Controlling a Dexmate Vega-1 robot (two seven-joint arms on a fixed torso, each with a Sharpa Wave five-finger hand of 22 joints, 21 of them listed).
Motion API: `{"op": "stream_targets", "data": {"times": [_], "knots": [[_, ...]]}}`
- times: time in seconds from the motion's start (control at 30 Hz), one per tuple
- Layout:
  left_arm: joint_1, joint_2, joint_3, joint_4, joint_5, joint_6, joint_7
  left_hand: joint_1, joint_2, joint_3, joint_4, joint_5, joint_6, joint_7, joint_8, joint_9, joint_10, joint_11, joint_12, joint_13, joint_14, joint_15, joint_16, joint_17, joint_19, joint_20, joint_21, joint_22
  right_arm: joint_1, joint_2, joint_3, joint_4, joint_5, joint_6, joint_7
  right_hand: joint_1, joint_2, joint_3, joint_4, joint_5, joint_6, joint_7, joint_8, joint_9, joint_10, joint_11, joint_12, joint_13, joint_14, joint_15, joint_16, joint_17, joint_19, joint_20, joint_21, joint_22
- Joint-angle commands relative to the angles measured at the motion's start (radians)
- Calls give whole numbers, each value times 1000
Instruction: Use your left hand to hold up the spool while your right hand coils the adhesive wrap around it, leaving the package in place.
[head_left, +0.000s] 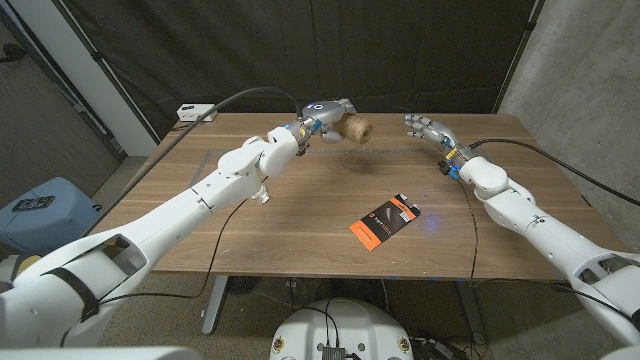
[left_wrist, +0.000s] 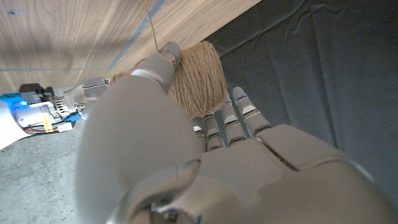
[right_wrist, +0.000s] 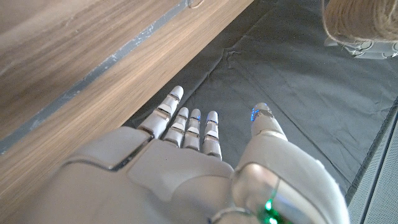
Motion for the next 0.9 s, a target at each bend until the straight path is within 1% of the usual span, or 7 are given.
{"op": "stream_targets", "data": {"times": [0.03,0.1,0.17,0.43,0.57,0.6,0.9], "knots": [[21,-36,9,-8,-17,80,46,-3,13,9,7,7,8,1,46,85,6,1,7,33,6,3,-3,3,-7,4,0,6,-7,-17,5,-15,55,-34,86,21,-9,9,-1,7,6,-4,-1,4,13,-3,3,3,11,-7,3,3,16,-46,2,3],[21,-41,12,-6,-22,90,52,-3,12,9,6,7,7,2,47,86,6,1,7,33,6,3,-3,3,-7,4,0,6,-4,-18,3,-8,59,-30,103,28,-12,11,-3,7,5,-9,-2,4,14,-5,3,4,13,-9,3,3,18,-49,1,2],[22,-48,16,-4,-22,108,58,-4,12,9,7,8,8,2,48,86,6,0,7,34,7,2,-3,2,-8,4,-1,6,-2,-18,3,-1,72,-27,126,61,-21,19,-8,10,11,-8,-1,5,26,-5,3,5,21,-9,1,2,28,-48,0,2],[6,-72,37,17,-31,134,79,-5,12,10,6,9,5,2,48,87,6,2,7,36,6,4,-4,3,-10,5,-1,6,-19,-33,10,-23,86,-39,139,146,-37,38,-8,15,49,-7,9,7,60,-2,4,9,60,-13,4,2,60,-43,0,1],[-8,-85,48,33,-33,138,91,-7,11,10,7,9,6,2,50,87,5,0,6,37,6,2,-4,3,-11,4,-2,6,-27,-39,13,-37,95,-45,147,163,-41,41,-7,16,56,-8,10,8,69,2,5,10,72,-14,6,3,68,-44,0,1],[-11,-88,50,38,-35,139,95,-7,11,10,7,9,6,2,50,87,7,1,7,37,6,2,-5,3,-11,4,-2,6,-29,-40,14,-40,98,-45,150,171,-44,42,-5,16,57,-7,9,9,78,13,7,11,74,-13,5,3,71,-43,-1,2],[-34,-108,66,67,-45,146,119,-8,13,10,7,11,9,4,53,88,6,3,6,39,3,4,-4,5,-14,4,-3,6,-35,-41,18,-56,118,-49,175,191,-51,40,1,15,80,-4,14,10,98,18,11,14,97,-12,10,5,89,-39,1,2]]}}
